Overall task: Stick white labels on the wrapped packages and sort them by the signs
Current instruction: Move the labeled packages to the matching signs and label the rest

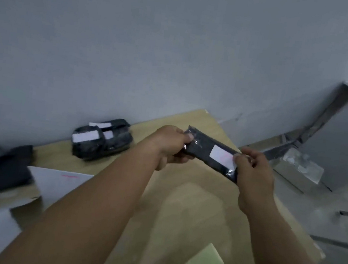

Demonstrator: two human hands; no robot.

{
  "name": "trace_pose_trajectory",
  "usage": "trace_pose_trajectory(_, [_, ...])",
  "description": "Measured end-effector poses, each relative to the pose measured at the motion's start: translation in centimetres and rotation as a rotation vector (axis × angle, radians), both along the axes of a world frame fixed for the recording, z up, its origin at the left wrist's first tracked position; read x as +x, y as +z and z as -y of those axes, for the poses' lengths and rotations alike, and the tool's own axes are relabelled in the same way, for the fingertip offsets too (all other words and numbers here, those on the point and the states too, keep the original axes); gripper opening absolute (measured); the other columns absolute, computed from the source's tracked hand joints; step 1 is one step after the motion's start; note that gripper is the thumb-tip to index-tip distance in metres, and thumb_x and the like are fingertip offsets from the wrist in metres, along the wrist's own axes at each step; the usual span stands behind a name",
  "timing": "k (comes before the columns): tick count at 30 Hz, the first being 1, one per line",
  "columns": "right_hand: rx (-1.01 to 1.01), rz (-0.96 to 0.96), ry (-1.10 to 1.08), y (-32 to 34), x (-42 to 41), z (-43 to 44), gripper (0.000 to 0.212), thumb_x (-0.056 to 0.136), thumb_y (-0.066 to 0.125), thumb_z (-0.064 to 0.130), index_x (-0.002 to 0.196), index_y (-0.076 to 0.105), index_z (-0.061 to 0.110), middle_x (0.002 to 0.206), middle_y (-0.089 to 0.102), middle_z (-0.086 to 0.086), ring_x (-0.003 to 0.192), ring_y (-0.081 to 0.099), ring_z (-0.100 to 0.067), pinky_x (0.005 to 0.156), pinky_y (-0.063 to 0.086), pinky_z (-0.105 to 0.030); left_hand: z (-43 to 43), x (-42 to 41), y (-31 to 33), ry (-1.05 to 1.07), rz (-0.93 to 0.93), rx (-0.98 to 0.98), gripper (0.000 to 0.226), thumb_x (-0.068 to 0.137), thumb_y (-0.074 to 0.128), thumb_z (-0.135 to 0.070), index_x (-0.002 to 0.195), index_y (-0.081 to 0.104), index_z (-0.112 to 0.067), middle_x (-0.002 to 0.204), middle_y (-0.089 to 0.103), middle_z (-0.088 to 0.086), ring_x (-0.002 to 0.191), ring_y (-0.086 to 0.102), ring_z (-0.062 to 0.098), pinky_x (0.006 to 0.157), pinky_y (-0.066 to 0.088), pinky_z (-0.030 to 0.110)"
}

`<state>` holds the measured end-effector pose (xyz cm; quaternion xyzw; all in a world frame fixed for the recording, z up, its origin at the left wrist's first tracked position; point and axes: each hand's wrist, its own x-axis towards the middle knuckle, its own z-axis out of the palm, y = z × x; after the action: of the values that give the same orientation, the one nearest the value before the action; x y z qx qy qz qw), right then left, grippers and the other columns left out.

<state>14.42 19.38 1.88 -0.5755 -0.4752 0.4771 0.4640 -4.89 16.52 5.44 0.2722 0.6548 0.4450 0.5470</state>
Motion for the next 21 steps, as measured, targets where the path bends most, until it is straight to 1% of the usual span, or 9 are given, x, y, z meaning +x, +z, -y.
trace_pose_trajectory(2, [-0.031, -0.103, 0.055, 1.8, -3.4, -0.1, 0.018, 0.087, 0.062, 0.026, 0.105, 0.061, 0.026, 0.089, 0.062, 0.002, 0.065, 0.058, -0.014, 0.053, 0.047, -0.028, 2.2, -3.0, 2.0, 0.121, 0.028, 0.069, 0.013, 0.100, 0.055, -0.019, 0.090, 0.057, -0.012, 0.078, 0.071, 0.008, 0.059, 0.070, 0.020, 0.050, 0.054, 0.025])
trace_pose_trajectory(4, [-0.019, -0.118, 0.155, 3.0, -6.9, 0.5, 0.019, 0.088, 0.062, 0.031, 0.106, 0.058, 0.027, 0.090, 0.061, 0.003, 0.063, 0.057, -0.016, 0.049, 0.044, -0.028, 5.0, -5.8, 3.1, 0.218, 0.034, 0.100, 0.012, 0.101, 0.054, -0.019, 0.092, 0.057, -0.012, 0.082, 0.071, 0.008, 0.062, 0.071, 0.020, 0.053, 0.055, 0.028])
trace_pose_trajectory(6, [0.009, -0.120, 0.268, 3.7, -10.8, 2.0, 0.015, 0.089, 0.061, 0.029, 0.103, 0.060, 0.026, 0.090, 0.061, 0.001, 0.063, 0.055, -0.017, 0.044, 0.040, -0.026, 8.4, -8.6, 3.7, 0.333, 0.051, 0.110, 0.011, 0.101, 0.054, -0.018, 0.092, 0.057, -0.012, 0.085, 0.071, 0.009, 0.067, 0.072, 0.023, 0.062, 0.060, 0.033])
trace_pose_trajectory(7, [0.020, -0.125, 0.318, 3.9, -12.5, 2.8, 0.011, 0.089, 0.062, 0.028, 0.100, 0.061, 0.026, 0.089, 0.060, 0.001, 0.064, 0.053, -0.017, 0.043, 0.037, -0.025, 10.2, -9.8, 3.9, 0.388, 0.063, 0.114, 0.011, 0.101, 0.054, -0.017, 0.092, 0.057, -0.012, 0.085, 0.071, 0.009, 0.068, 0.072, 0.024, 0.061, 0.060, 0.033])
trace_pose_trajectory(10, [0.030, -0.132, 0.466, 4.2, -17.6, 6.0, 0.008, 0.088, 0.064, 0.027, 0.095, 0.064, 0.026, 0.088, 0.059, 0.002, 0.066, 0.050, -0.016, 0.050, 0.034, -0.025, 15.9, -13.0, 4.3, 0.559, 0.052, 0.108, 0.007, 0.100, 0.055, -0.016, 0.096, 0.056, -0.011, 0.091, 0.070, 0.011, 0.060, 0.071, 0.019, 0.049, 0.054, 0.025])
trace_pose_trajectory(12, [0.022, -0.121, 0.571, 4.2, -20.6, 8.6, 0.008, 0.086, 0.064, 0.029, 0.094, 0.064, 0.027, 0.087, 0.059, 0.003, 0.069, 0.050, -0.016, 0.055, 0.034, -0.027, 19.8, -14.8, 4.3, 0.651, 0.043, 0.104, 0.007, 0.100, 0.055, -0.016, 0.098, 0.056, -0.010, 0.093, 0.070, 0.013, 0.063, 0.071, 0.021, 0.049, 0.053, 0.025])
trace_pose_trajectory(15, [0.005, -0.103, 0.675, 4.0, -24.0, 11.9, 0.013, 0.084, 0.062, 0.032, 0.096, 0.066, 0.028, 0.092, 0.061, 0.001, 0.073, 0.049, -0.018, 0.057, 0.034, -0.027, 24.3, -16.8, 4.1, 0.750, 0.040, 0.105, 0.008, 0.100, 0.055, -0.016, 0.098, 0.056, -0.008, 0.086, 0.070, 0.013, 0.061, 0.070, 0.022, 0.049, 0.052, 0.028])
trace_pose_trajectory(18, [-0.027, -0.082, 0.735, 4.0, -26.8, 14.6, 0.010, 0.084, 0.061, 0.034, 0.092, 0.066, 0.032, 0.097, 0.062, 0.003, 0.077, 0.055, -0.020, 0.055, 0.044, -0.029, 27.5, -18.6, 3.9, 0.828, 0.048, 0.116, 0.008, 0.100, 0.056, -0.016, 0.097, 0.057, -0.008, 0.084, 0.069, 0.011, 0.065, 0.070, 0.024, 0.051, 0.055, 0.028])
trace_pose_trajectory(21, [-0.016, -0.018, 0.770, 3.8, -29.6, 16.0, 0.015, 0.086, 0.059, 0.034, 0.098, 0.066, 0.030, 0.103, 0.064, 0.002, 0.086, 0.061, -0.016, 0.068, 0.050, -0.033, 30.1, -20.8, 3.5, 0.898, 0.048, 0.120, 0.008, 0.099, 0.057, -0.017, 0.096, 0.058, -0.009, 0.089, 0.069, 0.010, 0.067, 0.069, 0.021, 0.050, 0.054, 0.027])
